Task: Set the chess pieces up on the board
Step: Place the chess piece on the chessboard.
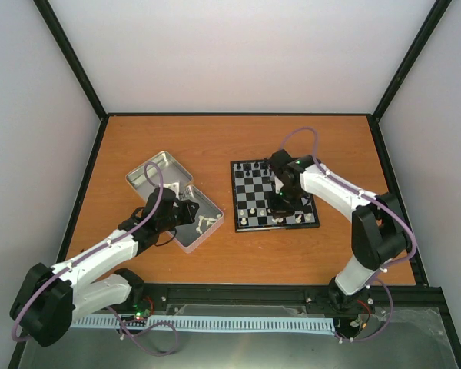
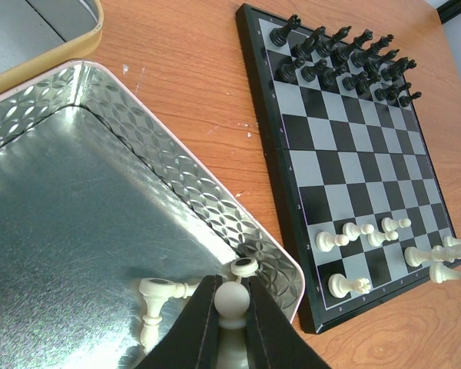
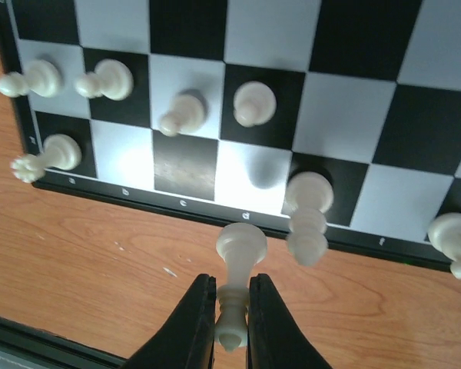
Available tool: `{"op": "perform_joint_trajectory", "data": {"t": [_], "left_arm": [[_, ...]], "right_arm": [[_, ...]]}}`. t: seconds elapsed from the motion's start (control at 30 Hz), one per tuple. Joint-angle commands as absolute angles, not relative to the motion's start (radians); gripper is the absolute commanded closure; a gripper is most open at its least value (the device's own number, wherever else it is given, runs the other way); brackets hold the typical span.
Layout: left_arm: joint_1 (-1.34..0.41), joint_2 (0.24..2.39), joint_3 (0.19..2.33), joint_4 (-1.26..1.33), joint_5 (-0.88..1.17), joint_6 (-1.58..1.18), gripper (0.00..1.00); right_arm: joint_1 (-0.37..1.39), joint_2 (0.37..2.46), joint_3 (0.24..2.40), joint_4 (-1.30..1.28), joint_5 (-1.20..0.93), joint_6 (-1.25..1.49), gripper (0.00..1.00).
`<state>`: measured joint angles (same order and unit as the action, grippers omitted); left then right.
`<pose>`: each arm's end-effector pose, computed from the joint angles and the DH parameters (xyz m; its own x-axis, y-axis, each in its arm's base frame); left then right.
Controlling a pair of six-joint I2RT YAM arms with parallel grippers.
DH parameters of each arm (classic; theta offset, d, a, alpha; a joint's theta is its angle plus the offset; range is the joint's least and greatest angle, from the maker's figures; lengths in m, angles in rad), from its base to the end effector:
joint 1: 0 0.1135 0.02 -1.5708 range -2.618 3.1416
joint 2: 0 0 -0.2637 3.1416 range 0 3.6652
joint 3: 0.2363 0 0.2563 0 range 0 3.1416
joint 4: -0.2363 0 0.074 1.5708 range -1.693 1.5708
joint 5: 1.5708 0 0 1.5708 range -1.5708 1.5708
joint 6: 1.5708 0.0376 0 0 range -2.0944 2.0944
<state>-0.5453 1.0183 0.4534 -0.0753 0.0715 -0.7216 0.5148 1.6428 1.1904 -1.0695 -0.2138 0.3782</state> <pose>0.1812 -0.1131 0.1886 -0.7575 -0.3111 -0.5739 0.0878 0.8226 -0.5618 0.2526 0.1521 0.2109 -0.9889 -0.1448 0.0328 -0.1345 0.9673 0.2150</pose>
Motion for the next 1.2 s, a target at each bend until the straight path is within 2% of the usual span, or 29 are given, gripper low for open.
{"op": "perform_joint_trajectory", "data": {"t": [0.0,0.6,0.73,0.93,1.17], "left_arm": [[-0.541,1.002,0.46,-0.076,0.069,-0.706,0.95],[-0.541,0.983,0.459,-0.088,0.078,-0.708,0.95],[-0.541,0.989,0.471,-0.101,0.072,-0.701,0.95],[-0.541,0.989,0.486,-0.102,0.076,-0.695,0.95],[-0.541,0.989,0.497,-0.081,0.123,-0.645,0.95]], "right_arm": [[0.543,1.681,1.238,-1.07,-0.192,0.393,0.91],[0.564,1.781,1.267,-1.047,-0.134,0.363,0.89],[0.565,1.786,1.285,-1.05,-0.134,0.348,0.85],[0.564,1.758,1.327,-1.064,-0.141,0.342,0.69],[0.564,1.654,1.345,-1.069,-0.111,0.35,0.64]]}}
